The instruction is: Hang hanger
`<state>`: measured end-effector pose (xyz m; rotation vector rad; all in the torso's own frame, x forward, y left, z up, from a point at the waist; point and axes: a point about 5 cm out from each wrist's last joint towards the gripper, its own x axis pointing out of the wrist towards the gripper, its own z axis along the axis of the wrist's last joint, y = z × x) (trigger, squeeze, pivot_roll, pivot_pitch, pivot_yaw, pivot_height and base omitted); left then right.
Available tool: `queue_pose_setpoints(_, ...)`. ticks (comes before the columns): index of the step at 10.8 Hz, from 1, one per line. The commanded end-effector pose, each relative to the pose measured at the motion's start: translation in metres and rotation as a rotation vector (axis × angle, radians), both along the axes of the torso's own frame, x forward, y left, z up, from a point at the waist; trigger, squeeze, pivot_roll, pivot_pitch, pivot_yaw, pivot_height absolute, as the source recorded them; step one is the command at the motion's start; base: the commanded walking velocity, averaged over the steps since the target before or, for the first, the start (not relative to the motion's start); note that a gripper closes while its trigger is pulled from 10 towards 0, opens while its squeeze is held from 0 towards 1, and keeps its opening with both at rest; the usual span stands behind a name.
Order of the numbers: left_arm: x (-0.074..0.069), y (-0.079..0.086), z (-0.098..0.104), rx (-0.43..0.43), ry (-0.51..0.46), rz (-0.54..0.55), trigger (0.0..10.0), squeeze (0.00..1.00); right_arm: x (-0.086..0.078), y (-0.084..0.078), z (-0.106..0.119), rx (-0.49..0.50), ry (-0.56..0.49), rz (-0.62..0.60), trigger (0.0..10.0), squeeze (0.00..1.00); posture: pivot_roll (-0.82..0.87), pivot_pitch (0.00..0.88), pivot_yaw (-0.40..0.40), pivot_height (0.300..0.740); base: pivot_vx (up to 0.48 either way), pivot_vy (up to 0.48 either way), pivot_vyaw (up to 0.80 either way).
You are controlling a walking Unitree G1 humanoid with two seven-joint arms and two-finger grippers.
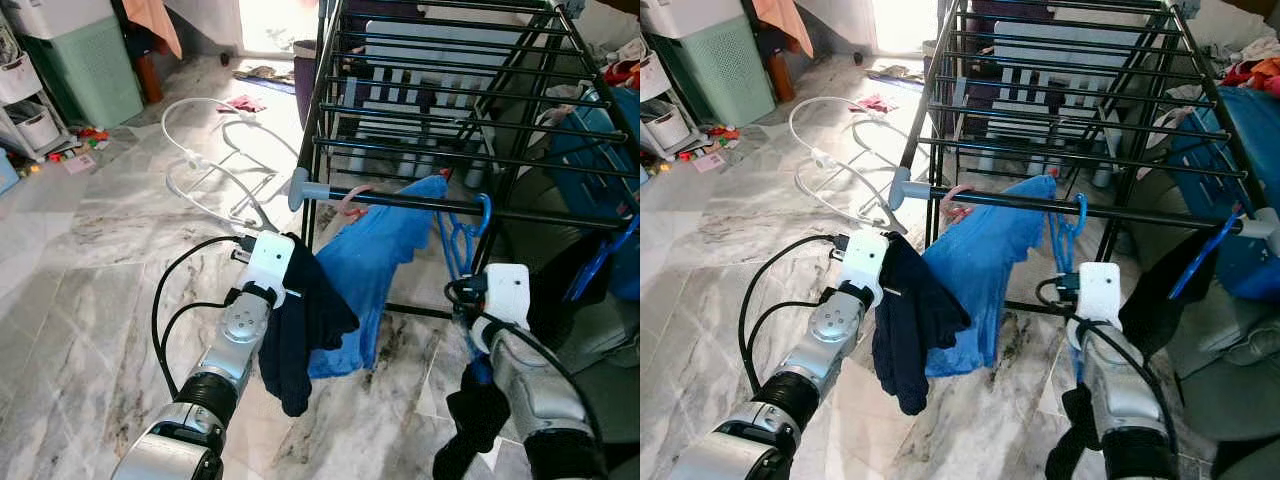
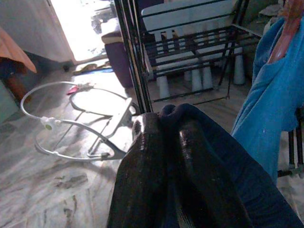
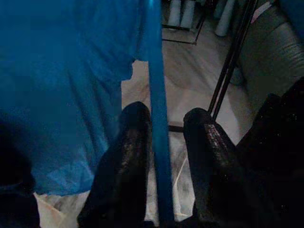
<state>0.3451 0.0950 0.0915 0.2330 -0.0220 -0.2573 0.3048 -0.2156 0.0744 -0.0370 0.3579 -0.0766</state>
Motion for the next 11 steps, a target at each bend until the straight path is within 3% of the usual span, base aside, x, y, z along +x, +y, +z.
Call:
queue_pose_setpoints(1, 0.001, -0.002, 0.004, 0.000, -0.017, -0.005, 10.0, 0.00, 0.003, -0.003, 0.002, 0.002, 0.002, -0.002, 0.0, 0.00, 0.09, 0.072, -0.032, 0.740, 0.000, 0.000, 0.00)
queue_pose_setpoints(8, 0.000, -0.001, -0.001, 0.016, 0.017, -0.006, 10.0, 0.00, -0.001, -0.006, -0.001, -0.009, -0.007, -0.012, 0.0, 0.00, 0.09, 0.066, -0.038, 0.740, 0.000, 0.000, 0.00)
queue_pose_setpoints(11, 0.001, 0.008, -0.001, 0.031, 0.010, 0.003, 10.0, 0.00, -0.012, -0.004, 0.025, -0.017, -0.238, -0.088, 0.0, 0.00, 0.11, 0.062, -0.052, 0.740, 0.000, 0.000, 0.00)
